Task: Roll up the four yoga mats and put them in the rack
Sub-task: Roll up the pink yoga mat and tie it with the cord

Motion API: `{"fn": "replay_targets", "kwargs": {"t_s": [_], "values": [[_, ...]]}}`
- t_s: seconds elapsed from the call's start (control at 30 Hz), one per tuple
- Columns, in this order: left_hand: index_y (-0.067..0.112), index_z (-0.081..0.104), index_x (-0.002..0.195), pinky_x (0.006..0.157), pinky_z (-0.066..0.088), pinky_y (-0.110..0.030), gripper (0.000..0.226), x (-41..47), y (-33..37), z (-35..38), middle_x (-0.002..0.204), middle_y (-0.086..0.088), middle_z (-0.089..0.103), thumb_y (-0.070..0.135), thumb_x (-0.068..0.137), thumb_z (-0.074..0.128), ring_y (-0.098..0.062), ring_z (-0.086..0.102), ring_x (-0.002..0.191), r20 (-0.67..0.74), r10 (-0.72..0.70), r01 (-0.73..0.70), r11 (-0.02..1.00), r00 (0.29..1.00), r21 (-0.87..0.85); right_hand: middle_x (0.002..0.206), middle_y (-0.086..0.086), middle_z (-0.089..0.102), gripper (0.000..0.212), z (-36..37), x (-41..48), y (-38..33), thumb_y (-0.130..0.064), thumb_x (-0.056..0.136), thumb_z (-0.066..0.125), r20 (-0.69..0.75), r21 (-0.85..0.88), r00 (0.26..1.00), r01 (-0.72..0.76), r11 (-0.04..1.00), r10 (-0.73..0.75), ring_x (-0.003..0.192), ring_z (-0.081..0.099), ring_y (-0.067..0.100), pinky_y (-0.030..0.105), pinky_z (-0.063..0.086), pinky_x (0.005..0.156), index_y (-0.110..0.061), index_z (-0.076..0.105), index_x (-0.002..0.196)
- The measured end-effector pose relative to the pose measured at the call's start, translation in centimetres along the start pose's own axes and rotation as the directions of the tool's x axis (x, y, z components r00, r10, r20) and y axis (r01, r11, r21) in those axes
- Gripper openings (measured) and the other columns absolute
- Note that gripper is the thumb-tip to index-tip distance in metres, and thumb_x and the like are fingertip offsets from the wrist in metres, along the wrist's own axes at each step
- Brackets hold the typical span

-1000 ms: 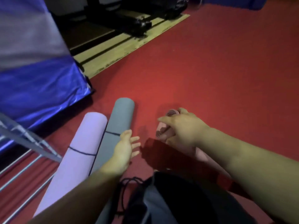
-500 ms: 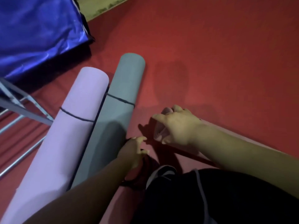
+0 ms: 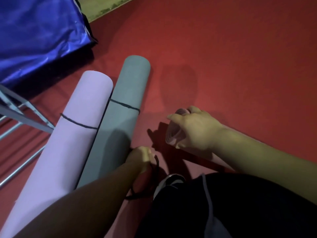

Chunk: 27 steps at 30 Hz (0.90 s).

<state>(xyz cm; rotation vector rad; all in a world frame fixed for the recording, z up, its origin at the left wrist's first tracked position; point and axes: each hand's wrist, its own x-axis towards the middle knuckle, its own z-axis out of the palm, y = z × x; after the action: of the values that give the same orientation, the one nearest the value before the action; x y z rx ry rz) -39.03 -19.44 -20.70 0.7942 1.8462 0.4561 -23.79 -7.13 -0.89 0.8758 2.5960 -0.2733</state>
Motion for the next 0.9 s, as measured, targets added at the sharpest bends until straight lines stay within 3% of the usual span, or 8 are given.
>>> {"fn": "replay_targets", "kwargs": {"t_s": [0.13, 0.3, 0.43, 0.53, 0.63, 0.7, 0.83, 0.9], "values": [[0.020, 0.050, 0.062, 0.061, 0.047, -0.027, 0.040, -1.4, 4.8, -2.2, 0.055, 0.003, 0.051, 0.022, 0.098, 0.066, -0.014, 0.048, 0.054, -0.061, 0.108, -0.113, 0.990, 0.992, -0.087, 0.134, 0.001, 0.057, 0.097, -2.6, -2.4, 1.4, -0.059, 0.062, 0.058, -0.094, 0.074, 0.993, -0.060, 0.995, 0.067, 0.113, 0.048, 0.034, 0.043, 0.050, 0.094, -0.036, 0.030, 0.151], [0.016, 0.052, 0.069, 0.046, 0.037, -0.020, 0.035, -6.3, 15.7, -5.8, 0.054, 0.000, 0.051, 0.019, 0.104, 0.056, -0.004, 0.044, 0.038, -0.094, 0.253, -0.270, 0.898, 0.963, -0.348, 0.144, -0.003, 0.055, 0.104, -7.6, -8.2, 4.4, -0.049, 0.066, 0.081, -0.294, 0.153, 0.942, -0.120, 0.981, 0.162, 0.126, 0.048, 0.030, 0.031, 0.040, 0.103, -0.030, 0.033, 0.156], [0.016, 0.054, 0.074, 0.058, 0.041, -0.026, 0.033, -10.7, 25.3, -7.3, 0.051, 0.002, 0.049, 0.022, 0.106, 0.052, -0.009, 0.045, 0.044, -0.111, 0.416, -0.426, 0.822, 0.902, -0.379, 0.132, -0.001, 0.062, 0.108, -12.3, -15.4, 7.0, -0.044, 0.063, 0.090, -0.460, 0.253, 0.850, -0.149, 0.956, 0.255, 0.119, 0.053, 0.027, 0.035, 0.047, 0.097, -0.028, 0.036, 0.155], [0.021, 0.056, 0.084, 0.066, 0.050, -0.028, 0.024, -15.3, 32.8, -7.3, 0.083, 0.001, 0.061, 0.025, 0.106, 0.050, -0.011, 0.057, 0.071, -0.082, 0.513, -0.498, 0.764, 0.854, -0.410, 0.125, 0.003, 0.065, 0.110, -14.9, -21.2, 8.5, -0.048, 0.061, 0.090, -0.555, 0.304, 0.767, -0.175, 0.937, 0.323, 0.113, 0.056, 0.024, 0.034, 0.048, 0.095, -0.031, 0.035, 0.154], [0.023, 0.055, 0.092, 0.084, 0.050, -0.040, 0.019, -20.9, 39.4, -6.4, 0.116, 0.001, 0.065, 0.029, 0.107, 0.045, -0.014, 0.064, 0.097, -0.059, 0.632, -0.607, 0.710, 0.773, -0.357, 0.103, -0.003, 0.065, 0.110, -16.8, -27.2, 9.1, -0.047, 0.058, 0.093, -0.659, 0.381, 0.643, -0.162, 0.910, 0.390, 0.099, 0.060, 0.019, 0.025, 0.043, 0.084, -0.032, 0.038, 0.152], [0.026, 0.054, 0.094, 0.091, 0.050, -0.044, 0.019, -24.9, 42.5, -5.3, 0.123, 0.005, 0.066, 0.030, 0.107, 0.042, -0.016, 0.066, 0.105, -0.043, 0.705, -0.685, 0.670, 0.708, -0.287, 0.093, -0.010, 0.063, 0.111, -17.7, -30.9, 9.2, -0.047, 0.056, 0.094, -0.719, 0.431, 0.549, -0.130, 0.893, 0.427, 0.089, 0.061, 0.015, 0.023, 0.043, 0.079, -0.035, 0.039, 0.151], [0.027, 0.051, 0.087, 0.083, 0.047, -0.038, 0.020, -31.8, 46.5, -3.0, 0.103, 0.013, 0.067, 0.033, 0.105, 0.042, -0.011, 0.064, 0.091, -0.068, 0.857, -0.856, 0.501, 0.511, -0.124, 0.105, -0.013, 0.059, 0.120, -19.2, -37.6, 9.3, -0.050, 0.051, 0.095, -0.799, 0.487, 0.382, -0.041, 0.873, 0.464, 0.095, 0.058, 0.000, 0.006, 0.040, 0.083, -0.040, 0.032, 0.153], [0.024, 0.050, 0.088, 0.070, 0.040, -0.032, 0.021, -34.3, 47.0, -1.7, 0.084, 0.010, 0.056, 0.032, 0.105, 0.042, -0.008, 0.050, 0.074, -0.052, 0.910, -0.910, 0.414, 0.412, 0.021, 0.130, -0.011, 0.048, 0.131, -18.8, -39.6, 9.0, -0.049, 0.050, 0.096, -0.782, 0.522, 0.397, -0.006, 0.853, 0.481, 0.111, 0.052, -0.004, 0.006, 0.034, 0.096, -0.046, 0.018, 0.155]]}}
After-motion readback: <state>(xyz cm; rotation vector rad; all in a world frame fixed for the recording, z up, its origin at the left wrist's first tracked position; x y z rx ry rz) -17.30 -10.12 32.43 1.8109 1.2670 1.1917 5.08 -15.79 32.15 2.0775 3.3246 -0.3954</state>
